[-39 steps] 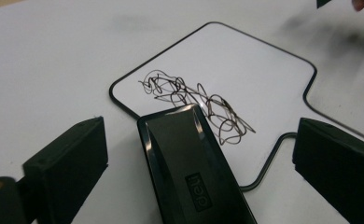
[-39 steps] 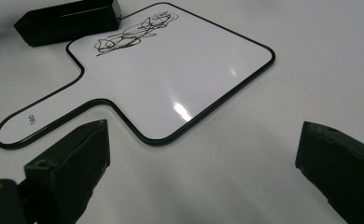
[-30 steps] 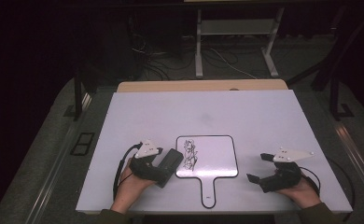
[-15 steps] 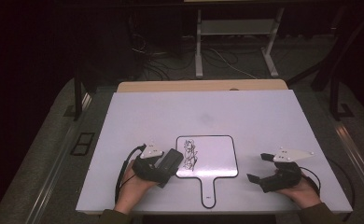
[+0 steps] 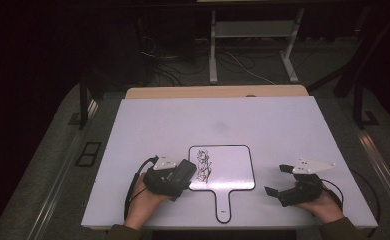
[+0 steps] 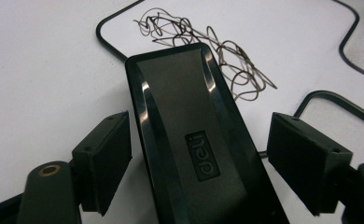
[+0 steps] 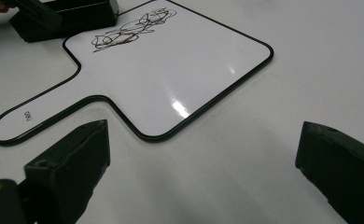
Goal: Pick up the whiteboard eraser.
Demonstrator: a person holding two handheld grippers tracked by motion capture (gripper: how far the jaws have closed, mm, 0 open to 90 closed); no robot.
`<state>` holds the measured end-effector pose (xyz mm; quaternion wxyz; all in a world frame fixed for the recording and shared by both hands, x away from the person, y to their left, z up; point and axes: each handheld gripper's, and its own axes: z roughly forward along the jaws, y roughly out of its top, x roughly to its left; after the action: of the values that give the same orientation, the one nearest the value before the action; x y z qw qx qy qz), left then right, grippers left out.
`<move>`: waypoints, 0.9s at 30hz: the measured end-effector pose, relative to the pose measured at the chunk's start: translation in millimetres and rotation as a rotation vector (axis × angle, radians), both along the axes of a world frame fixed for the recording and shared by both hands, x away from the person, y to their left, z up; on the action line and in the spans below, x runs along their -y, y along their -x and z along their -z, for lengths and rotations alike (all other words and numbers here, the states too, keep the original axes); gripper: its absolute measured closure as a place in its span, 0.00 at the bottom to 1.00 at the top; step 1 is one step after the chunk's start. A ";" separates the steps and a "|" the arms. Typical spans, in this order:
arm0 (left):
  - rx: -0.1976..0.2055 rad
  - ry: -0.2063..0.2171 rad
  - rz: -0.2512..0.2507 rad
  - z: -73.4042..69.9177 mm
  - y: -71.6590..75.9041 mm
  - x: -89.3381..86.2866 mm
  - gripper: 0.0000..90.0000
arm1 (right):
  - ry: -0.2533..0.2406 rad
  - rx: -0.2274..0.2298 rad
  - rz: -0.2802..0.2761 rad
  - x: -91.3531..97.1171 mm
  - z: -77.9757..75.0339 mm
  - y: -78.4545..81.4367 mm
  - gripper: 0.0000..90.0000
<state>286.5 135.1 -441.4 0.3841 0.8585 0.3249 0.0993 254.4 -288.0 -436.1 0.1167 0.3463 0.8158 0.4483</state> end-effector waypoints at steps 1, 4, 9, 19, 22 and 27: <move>-0.002 -0.005 -0.001 0.4 0.0 0.1 0.24 | 0.000 -0.001 0.002 0.0 0.0 -0.1 0.02; -0.011 -0.009 -0.004 1.3 0.2 0.0 0.25 | 0.004 0.001 0.000 -0.2 0.0 0.0 0.02; -0.014 -0.015 0.000 1.2 -0.6 -0.3 0.28 | 0.009 0.001 -0.001 -0.4 0.7 -0.4 0.02; -0.019 -0.021 -0.007 2.0 -0.8 0.5 0.31 | 0.010 0.000 0.000 -0.1 0.3 0.1 0.02; -0.020 -0.023 -0.009 2.4 -1.1 1.3 0.31 | 0.013 0.001 0.000 0.2 0.4 0.0 0.02; -0.024 -0.029 -0.018 1.9 -1.2 2.3 0.32 | 0.016 0.003 0.000 0.2 0.6 0.0 0.02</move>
<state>287.7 132.8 -443.2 0.3668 0.8622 0.3357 0.0973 254.4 -288.2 -436.7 0.1204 0.3445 0.8192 0.4424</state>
